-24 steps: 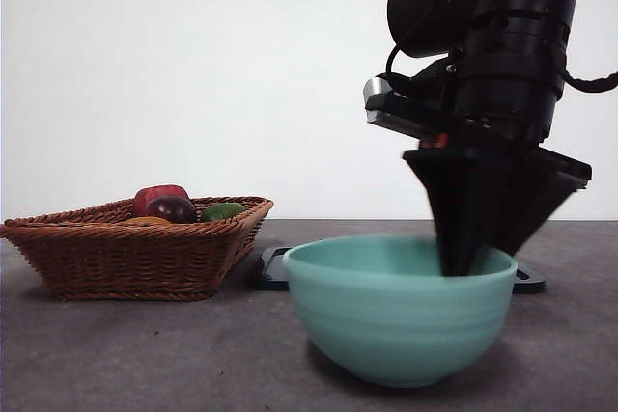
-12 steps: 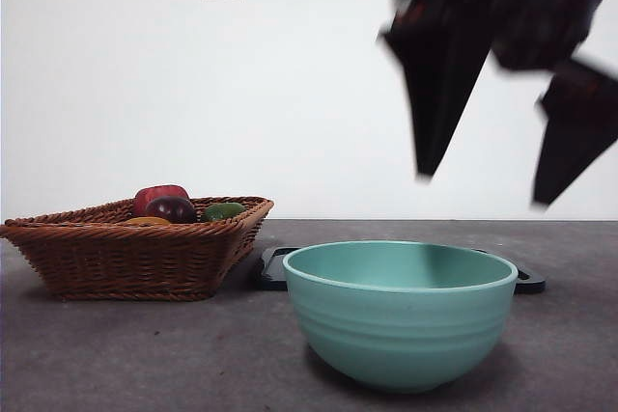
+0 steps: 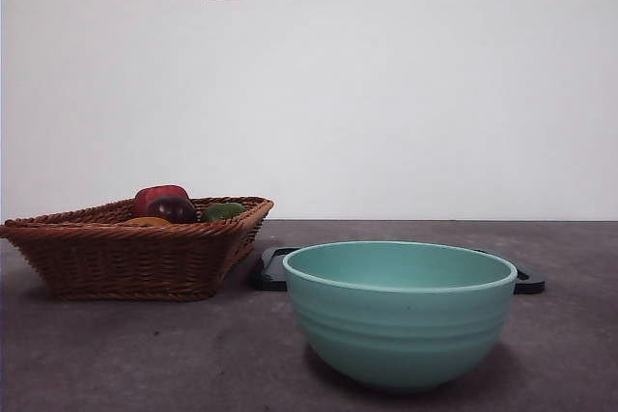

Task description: Pick up the wifruite, put it on the bowl, pick up the plate, put it on desk

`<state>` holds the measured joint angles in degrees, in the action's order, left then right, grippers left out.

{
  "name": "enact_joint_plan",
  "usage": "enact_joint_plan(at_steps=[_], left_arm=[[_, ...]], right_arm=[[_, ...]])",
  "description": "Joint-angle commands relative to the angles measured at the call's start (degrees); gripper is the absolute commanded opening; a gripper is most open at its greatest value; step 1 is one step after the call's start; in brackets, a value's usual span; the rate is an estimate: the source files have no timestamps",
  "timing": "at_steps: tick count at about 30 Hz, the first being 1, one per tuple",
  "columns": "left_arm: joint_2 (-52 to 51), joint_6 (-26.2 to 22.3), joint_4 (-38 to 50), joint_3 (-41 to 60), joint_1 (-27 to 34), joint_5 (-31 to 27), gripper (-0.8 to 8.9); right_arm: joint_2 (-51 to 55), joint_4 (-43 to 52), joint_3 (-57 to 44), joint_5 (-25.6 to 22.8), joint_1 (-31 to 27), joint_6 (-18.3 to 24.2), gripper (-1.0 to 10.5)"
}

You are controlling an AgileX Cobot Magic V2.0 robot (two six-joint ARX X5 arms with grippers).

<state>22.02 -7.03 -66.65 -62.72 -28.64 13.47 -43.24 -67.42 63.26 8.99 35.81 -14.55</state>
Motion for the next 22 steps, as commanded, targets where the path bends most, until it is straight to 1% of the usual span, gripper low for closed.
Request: enact_joint_plan(at_steps=[1, 9, 15, 16, 17, 18, 20, 21, 22], left_arm=[[-0.02, -0.83, 0.72, -0.57, -0.24, 0.09, 5.32], [-0.02, -0.83, 0.7, -0.57, -0.24, 0.09, 5.31], [-0.02, -0.85, 0.72, -0.57, -0.24, 0.09, 5.28], [-0.02, -0.85, 0.72, -0.55, -0.24, 0.09, 5.11], [-0.02, -0.85, 0.72, -0.57, -0.24, 0.09, 4.67], [-0.02, -0.83, 0.68, -0.57, -0.24, 0.09, 3.94], [-0.02, -0.83, 0.66, -0.57, -0.24, 0.09, 1.21], [-0.02, -0.83, 0.63, -0.55, -0.24, 0.09, 0.08], [-0.02, -0.76, 0.72, -0.57, -0.24, 0.09, 0.23]], right_arm=[[5.4, 0.04, 0.94, 0.02, 0.5, -0.11, 6.1], [18.47, 0.0, 0.94, 0.02, 0.48, -0.48, 6.1], [22.6, 0.0, 0.94, 0.02, 0.48, -0.46, 6.1], [22.86, 0.0, 0.94, 0.02, 0.48, -0.48, 5.9], [22.88, -0.04, 0.94, 0.02, 0.48, -0.5, 5.5], [22.88, -0.2, 0.94, 0.02, 0.48, -0.57, 4.7], [22.86, -1.03, 0.92, 0.02, 0.48, -1.38, 1.1], [22.86, -1.27, 0.92, -0.02, 0.48, -1.29, -0.3], [22.86, -1.2, 0.92, -0.2, 0.46, -1.27, 0.2]])
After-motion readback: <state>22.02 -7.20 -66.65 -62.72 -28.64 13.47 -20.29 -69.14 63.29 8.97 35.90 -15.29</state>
